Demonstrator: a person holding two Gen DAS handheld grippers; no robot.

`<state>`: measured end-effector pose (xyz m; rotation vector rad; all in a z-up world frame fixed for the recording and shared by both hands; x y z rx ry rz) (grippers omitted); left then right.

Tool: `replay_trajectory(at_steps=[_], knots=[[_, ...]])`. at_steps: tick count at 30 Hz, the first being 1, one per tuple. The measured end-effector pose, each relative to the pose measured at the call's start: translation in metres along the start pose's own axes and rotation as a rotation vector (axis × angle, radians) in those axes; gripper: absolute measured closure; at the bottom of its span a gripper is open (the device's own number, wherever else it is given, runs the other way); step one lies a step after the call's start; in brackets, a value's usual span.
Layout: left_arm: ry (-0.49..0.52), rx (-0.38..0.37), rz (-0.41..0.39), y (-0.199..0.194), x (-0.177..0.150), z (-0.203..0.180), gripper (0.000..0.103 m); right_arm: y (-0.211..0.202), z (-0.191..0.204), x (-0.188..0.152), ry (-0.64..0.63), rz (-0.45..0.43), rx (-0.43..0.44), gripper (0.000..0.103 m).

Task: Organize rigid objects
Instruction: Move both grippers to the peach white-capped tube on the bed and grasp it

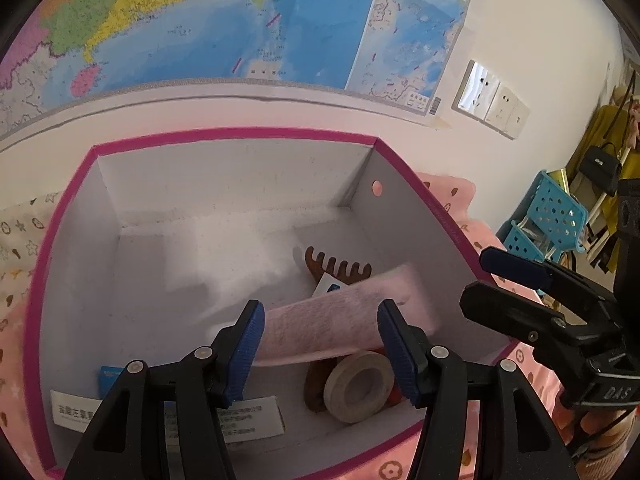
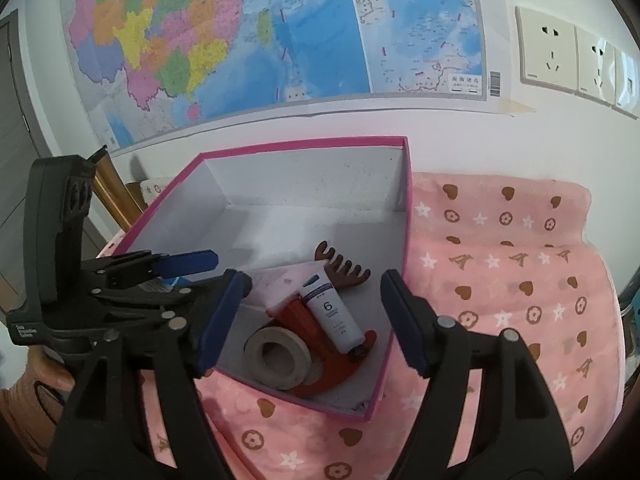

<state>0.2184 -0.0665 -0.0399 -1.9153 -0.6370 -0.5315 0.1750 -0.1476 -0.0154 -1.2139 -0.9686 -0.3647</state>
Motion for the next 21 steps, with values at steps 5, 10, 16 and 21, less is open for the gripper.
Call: replay_trajectory(at_steps=[5, 10, 16, 21], knots=[[0.028, -0.007, -0.04, -0.016, -0.007, 0.0, 0.04, -0.009, 0.004, -0.006, 0.003, -0.008, 0.015, 0.03], [0.082, -0.021, -0.091, -0.042, -0.018, -0.006, 0.038, -0.025, 0.011, -0.013, 0.0, -0.027, 0.049, 0.03], [0.163, -0.086, -0.143, -0.082, -0.039, -0.017, 0.034, -0.057, 0.024, -0.037, 0.005, -0.047, 0.136, 0.03], [0.207, -0.135, -0.109, -0.092, -0.068, -0.02, 0.033, -0.073, 0.032, -0.083, 0.057, 0.011, 0.198, 0.027]])
Point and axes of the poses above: each gripper's, at about its wrist camera, not at the fingertips, and y roughly the way its jaws point, z to its left, x to its top, the point moved 7 cm from there along y, roughly the way its jaws point, and after that the axes turned 14 degrees about -y, right-handed, at the moved point
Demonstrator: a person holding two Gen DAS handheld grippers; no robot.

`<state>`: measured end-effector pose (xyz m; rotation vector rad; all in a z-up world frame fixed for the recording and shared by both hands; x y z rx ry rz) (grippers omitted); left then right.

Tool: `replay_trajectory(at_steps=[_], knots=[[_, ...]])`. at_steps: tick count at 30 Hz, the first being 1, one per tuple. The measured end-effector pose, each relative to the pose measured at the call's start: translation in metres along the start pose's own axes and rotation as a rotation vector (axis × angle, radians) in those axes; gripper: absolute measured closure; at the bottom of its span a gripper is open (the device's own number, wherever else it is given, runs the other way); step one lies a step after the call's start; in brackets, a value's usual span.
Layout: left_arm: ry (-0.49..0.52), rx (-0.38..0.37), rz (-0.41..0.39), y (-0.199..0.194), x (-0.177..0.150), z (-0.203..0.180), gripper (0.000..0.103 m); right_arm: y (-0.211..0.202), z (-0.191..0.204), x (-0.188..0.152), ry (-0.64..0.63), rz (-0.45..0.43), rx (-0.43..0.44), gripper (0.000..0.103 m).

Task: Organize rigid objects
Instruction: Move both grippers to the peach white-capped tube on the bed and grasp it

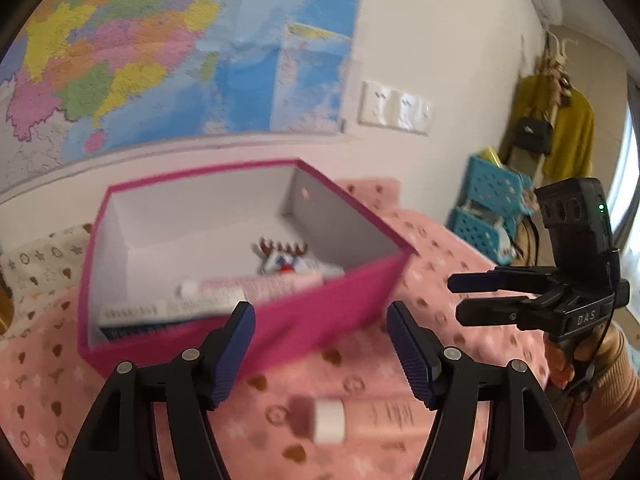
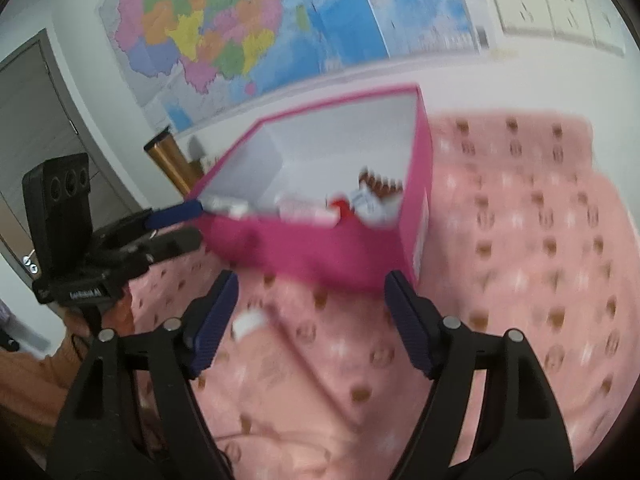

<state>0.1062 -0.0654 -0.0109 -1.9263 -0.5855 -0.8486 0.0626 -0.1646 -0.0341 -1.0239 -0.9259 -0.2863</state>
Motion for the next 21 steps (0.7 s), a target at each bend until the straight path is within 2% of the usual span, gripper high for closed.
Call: replay_trajectory(at_steps=[4, 10, 15, 21], knots=[[-0.008, 0.007, 0.062, 0.012, -0.027, 0.0, 0.033, -0.001, 0.003, -0.045, 0.059, 0.086, 0.0, 0.027], [-0.038, 0.014, 0.173, 0.033, -0.065, 0.005, 0.033, -0.002, 0.005, -0.095, 0.144, 0.178, 0.029, 0.027], [-0.068, 0.002, 0.221, 0.039, -0.08, 0.009, 0.033, -0.004, 0.012, -0.114, 0.175, 0.214, 0.061, 0.027], [-0.098, -0.011, 0.265, 0.045, -0.088, 0.01, 0.033, 0.003, 0.026, -0.117, 0.17, 0.224, 0.108, 0.026]])
Point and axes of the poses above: each gripper's, at about its wrist camera, not at the fingertips, and y roughly the way its jaws point, z to its left, x to its top, the point moved 7 cm from there along y, roughly the way its jaws point, and after that the axes turned 14 degrees about -y, right-handed, at the moved point
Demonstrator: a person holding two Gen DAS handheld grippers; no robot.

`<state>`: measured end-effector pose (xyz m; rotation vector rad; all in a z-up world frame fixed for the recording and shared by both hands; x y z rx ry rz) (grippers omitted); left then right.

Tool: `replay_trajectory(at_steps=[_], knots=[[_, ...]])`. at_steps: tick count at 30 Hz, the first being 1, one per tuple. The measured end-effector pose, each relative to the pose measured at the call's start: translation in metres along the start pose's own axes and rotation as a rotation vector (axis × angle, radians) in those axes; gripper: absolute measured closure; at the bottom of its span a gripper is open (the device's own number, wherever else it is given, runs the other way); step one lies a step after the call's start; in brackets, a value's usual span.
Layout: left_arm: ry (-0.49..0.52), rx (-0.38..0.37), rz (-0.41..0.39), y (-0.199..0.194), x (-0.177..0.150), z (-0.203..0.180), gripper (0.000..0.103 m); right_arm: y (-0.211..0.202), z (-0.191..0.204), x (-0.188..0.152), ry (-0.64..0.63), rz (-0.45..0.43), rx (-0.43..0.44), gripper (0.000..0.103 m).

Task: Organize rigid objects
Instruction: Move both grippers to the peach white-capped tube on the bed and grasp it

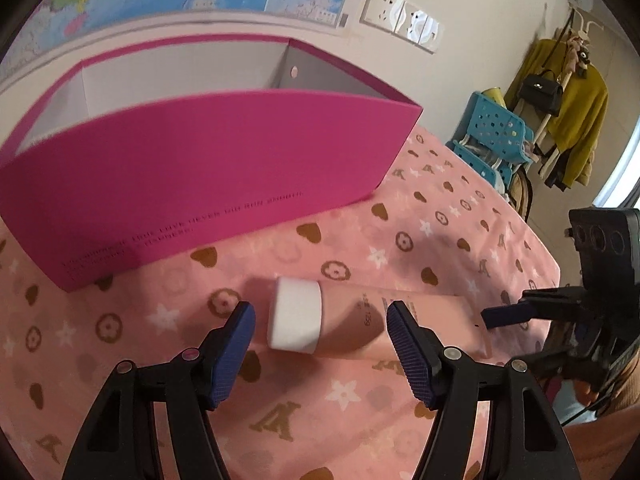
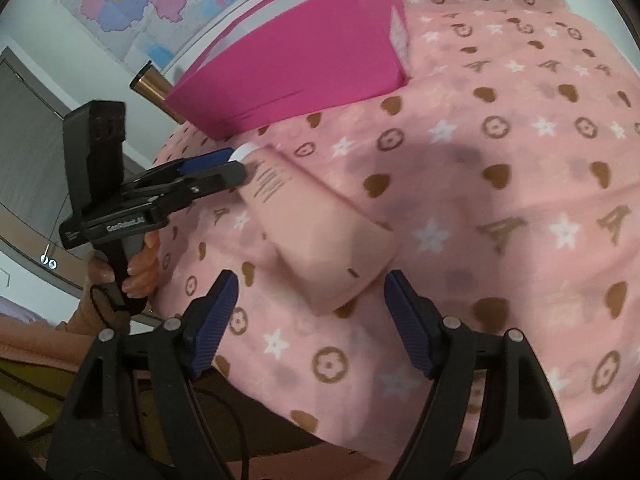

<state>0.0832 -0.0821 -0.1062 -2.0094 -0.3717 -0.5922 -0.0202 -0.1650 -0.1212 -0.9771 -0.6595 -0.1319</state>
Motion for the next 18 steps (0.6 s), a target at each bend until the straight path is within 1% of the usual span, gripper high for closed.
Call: replay_trajectory(at_steps=[6, 12, 18], knots=[[-0.014, -0.017, 0.017, 0.0, -0.005, -0.001, 0.033, 0.004, 0.001, 0.006, 0.005, -0.013, -0.01, 0.025], [-0.009, -0.015, 0.025, -0.002, -0.01, -0.002, 0.033, 0.003, -0.012, 0.016, 0.05, -0.062, -0.021, 0.025], [-0.017, -0.023, 0.027, -0.005, -0.016, -0.003, 0.033, 0.005, -0.021, 0.029, 0.039, -0.083, -0.064, 0.026]])
Point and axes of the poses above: each gripper's, at about its wrist camera, not at the fingertips, and y roughly the way its jaws point, z to its left, x to its top, the point moved 7 cm from there along y, roughly the way its jaws point, and after that the axes turned 14 degrees about -y, right-handed, at the moved point
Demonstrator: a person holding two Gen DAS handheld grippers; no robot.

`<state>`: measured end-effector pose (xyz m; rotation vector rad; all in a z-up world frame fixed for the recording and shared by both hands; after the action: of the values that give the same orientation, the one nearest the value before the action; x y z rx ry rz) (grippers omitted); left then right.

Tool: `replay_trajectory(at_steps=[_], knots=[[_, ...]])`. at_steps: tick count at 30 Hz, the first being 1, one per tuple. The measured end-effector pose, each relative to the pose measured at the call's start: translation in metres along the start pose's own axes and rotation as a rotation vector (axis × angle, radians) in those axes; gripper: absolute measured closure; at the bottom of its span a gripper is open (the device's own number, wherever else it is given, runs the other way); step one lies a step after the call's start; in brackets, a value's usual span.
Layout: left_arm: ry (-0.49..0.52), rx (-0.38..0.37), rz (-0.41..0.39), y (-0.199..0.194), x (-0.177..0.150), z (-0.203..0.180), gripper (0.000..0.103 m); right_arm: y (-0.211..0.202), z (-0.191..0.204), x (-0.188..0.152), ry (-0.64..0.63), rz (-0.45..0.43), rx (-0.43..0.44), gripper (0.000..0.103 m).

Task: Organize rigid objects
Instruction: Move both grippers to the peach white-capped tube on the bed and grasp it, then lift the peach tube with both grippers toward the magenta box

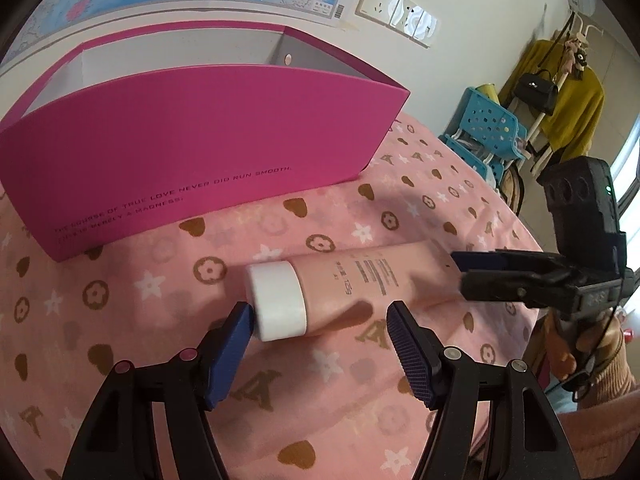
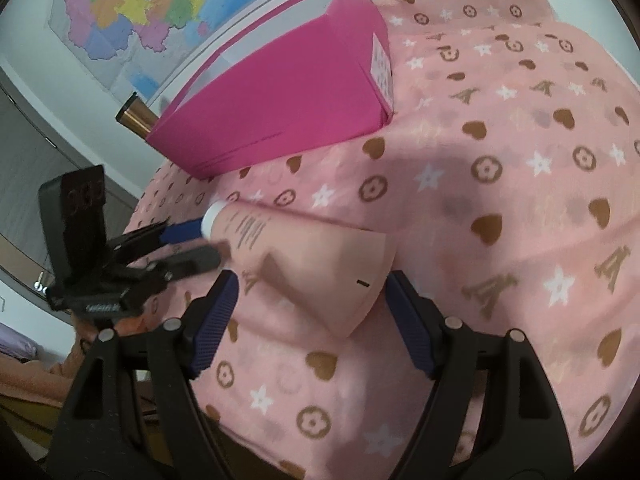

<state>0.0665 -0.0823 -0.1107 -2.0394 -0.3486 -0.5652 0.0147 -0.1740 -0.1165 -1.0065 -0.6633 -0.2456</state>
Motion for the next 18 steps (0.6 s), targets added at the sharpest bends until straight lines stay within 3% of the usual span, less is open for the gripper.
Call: replay_trajectory(at_steps=[10, 18], knots=[[-0.044, 0.057, -0.018, -0.001, 0.002, 0.008, 0.045, 0.007, -0.006, 0.006, -0.008, -0.013, -0.02, 0.029], [-0.056, 0.087, -0.044, -0.007, 0.004, 0.011, 0.046, 0.007, -0.007, 0.006, -0.01, -0.017, -0.025, 0.032]])
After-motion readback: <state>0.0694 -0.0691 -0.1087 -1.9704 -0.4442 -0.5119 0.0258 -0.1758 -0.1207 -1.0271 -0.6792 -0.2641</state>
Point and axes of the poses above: each gripper's, at about its wrist camera, not at the fingertips, and y roughly the way its jaws point, z to its left, x to its top, the point moved 7 cm from there along y, roughly the way its jaws point, and after that the axes turned 14 degrees about -y, right-handed, at the moved point
